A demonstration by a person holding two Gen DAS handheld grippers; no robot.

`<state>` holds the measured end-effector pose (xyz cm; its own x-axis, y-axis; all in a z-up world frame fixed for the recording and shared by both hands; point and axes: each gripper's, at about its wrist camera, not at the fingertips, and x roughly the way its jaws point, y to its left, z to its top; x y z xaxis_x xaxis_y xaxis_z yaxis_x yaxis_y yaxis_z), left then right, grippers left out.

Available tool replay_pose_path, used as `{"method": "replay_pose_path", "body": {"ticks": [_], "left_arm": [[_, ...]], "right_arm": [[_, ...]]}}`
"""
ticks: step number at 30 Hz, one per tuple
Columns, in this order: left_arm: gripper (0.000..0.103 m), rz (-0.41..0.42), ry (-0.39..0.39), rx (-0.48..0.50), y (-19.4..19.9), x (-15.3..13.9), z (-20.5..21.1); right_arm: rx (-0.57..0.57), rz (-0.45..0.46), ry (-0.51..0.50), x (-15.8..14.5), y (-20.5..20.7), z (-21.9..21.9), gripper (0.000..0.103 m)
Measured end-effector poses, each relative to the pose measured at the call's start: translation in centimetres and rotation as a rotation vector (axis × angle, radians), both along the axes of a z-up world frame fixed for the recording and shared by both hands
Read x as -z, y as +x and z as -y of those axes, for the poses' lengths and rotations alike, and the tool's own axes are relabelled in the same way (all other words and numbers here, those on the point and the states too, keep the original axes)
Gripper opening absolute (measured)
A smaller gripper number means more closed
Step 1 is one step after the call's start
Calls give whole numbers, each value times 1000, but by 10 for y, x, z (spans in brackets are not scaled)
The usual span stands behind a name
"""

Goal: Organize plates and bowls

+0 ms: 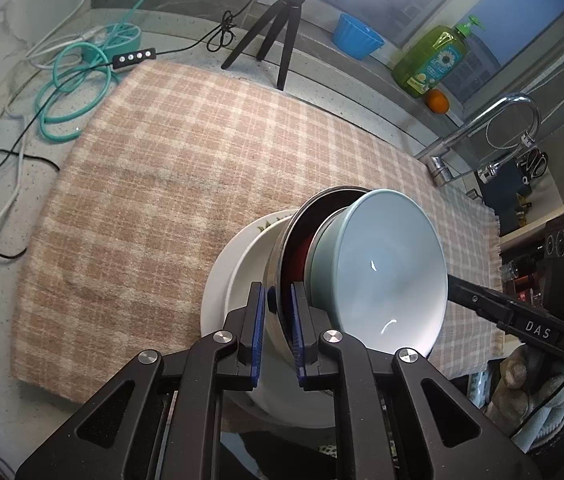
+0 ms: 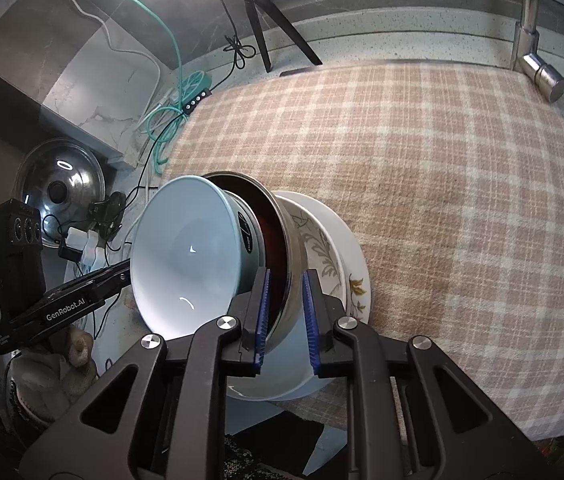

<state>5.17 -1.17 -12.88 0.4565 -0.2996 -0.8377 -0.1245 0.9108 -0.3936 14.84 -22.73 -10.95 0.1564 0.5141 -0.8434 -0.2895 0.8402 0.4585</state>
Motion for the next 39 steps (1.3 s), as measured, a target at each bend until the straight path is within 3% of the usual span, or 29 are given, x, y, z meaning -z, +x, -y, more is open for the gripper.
{"method": "replay_pose_path", "body": {"ticks": [3, 5, 7, 9, 16, 20, 23, 26, 31, 33, 37, 39], "left_arm": [[11, 11, 19, 6, -1, -4, 0], [14, 16, 25, 8, -1, -6, -1], [24, 25, 38, 7, -3, -9, -2], [25, 33, 53, 6, -6, -11, -2], [25, 95, 122, -5, -22, -32, -1], [37, 145, 171, 2, -30, -48, 6], [37, 169, 184, 8, -35, -56, 11], [38, 186, 204, 16, -40, -62, 15], [56, 221, 236, 19, -50, -72, 22], [62, 236, 249, 8, -55, -77, 24], [76, 262, 312, -19, -63, -87, 31], [77, 277, 346, -33, -67, -93, 35]], "right_arm": [[10, 24, -6, -5, -1, 4, 36], [14, 31, -2, -8, -2, 8, 36], [19, 36, -3, -10, -2, 10, 38], [27, 52, -8, -14, -4, 13, 45], [35, 119, -28, -31, -11, 21, 51], [34, 157, -43, -41, -18, 25, 54], [34, 170, -43, -46, -23, 27, 55], [31, 201, -64, -51, -29, 28, 63], [25, 271, -99, -62, -42, 31, 67], [33, 313, -113, -69, -48, 34, 79], [51, 384, -133, -85, -59, 39, 83], [56, 420, -144, -92, -64, 41, 89]]}}
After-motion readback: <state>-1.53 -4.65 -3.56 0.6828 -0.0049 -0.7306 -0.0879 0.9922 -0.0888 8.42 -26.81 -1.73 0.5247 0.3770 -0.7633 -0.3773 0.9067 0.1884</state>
